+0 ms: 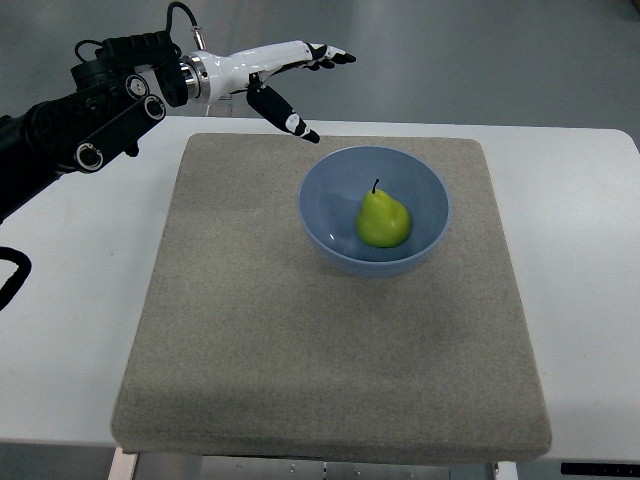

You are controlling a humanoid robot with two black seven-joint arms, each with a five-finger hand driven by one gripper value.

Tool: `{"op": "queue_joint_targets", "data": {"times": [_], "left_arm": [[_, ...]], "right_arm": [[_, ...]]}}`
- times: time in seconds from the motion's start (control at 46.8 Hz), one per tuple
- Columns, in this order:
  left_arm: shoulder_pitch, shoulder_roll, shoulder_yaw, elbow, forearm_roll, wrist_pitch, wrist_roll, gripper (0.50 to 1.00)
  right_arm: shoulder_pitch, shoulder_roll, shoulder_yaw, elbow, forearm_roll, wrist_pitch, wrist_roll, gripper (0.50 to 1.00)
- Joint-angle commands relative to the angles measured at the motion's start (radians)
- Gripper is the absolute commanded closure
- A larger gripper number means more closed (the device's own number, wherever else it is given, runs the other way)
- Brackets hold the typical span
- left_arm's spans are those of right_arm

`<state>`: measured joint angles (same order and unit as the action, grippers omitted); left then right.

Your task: Place pear in bowl with left hand

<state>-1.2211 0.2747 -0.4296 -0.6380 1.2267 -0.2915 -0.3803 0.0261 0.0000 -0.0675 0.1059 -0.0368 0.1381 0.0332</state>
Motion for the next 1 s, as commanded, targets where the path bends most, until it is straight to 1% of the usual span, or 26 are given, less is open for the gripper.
{"op": "queue_joint_targets", "data": {"times": [0.0, 0.149, 0.299, 0.363, 0.534, 0.64, 0.683, 0.768, 0.875, 0.982], "left_arm": [[0.002, 0.0, 0.002, 0.043, -0.052, 0.041, 0.001, 0.525], [0.005, -0.002, 0.003, 0.13, -0.168, 0.086, 0.004, 0.525], [0.017, -0.003, 0.012, 0.213, -0.318, 0.107, 0.003, 0.525], [0.018, -0.006, 0.014, 0.238, -0.369, 0.114, 0.004, 0.512], [0.041, -0.014, 0.003, 0.25, -0.482, 0.114, 0.006, 0.51], [0.058, -0.015, 0.009, 0.27, -0.61, 0.115, 0.012, 0.51], [0.058, -0.02, 0.011, 0.29, -0.663, 0.115, 0.021, 0.51], [0.064, -0.035, 0.011, 0.327, -0.766, 0.115, 0.06, 0.51], [0.08, -0.041, 0.009, 0.35, -0.883, 0.117, 0.109, 0.51], [0.089, -0.043, 0.006, 0.371, -0.993, 0.118, 0.144, 0.51]], "right_arm": [[0.0, 0.0, 0.0, 0.0, 0.0, 0.0, 0.001, 0.574], [0.0, 0.0, 0.0, 0.0, 0.0, 0.0, 0.001, 0.574], [0.0, 0.0, 0.0, 0.0, 0.0, 0.0, -0.001, 0.574], [0.0, 0.0, 0.0, 0.0, 0.0, 0.0, -0.001, 0.574], [0.0, 0.0, 0.0, 0.0, 0.0, 0.0, 0.001, 0.574], [0.0, 0.0, 0.0, 0.0, 0.0, 0.0, 0.001, 0.574], [0.0, 0.0, 0.0, 0.0, 0.0, 0.0, -0.001, 0.574], [0.0, 0.0, 0.0, 0.0, 0.0, 0.0, -0.001, 0.574], [0.0, 0.0, 0.0, 0.0, 0.0, 0.0, 0.001, 0.574], [0.0, 0.0, 0.0, 0.0, 0.0, 0.0, -0.001, 0.576]]}}
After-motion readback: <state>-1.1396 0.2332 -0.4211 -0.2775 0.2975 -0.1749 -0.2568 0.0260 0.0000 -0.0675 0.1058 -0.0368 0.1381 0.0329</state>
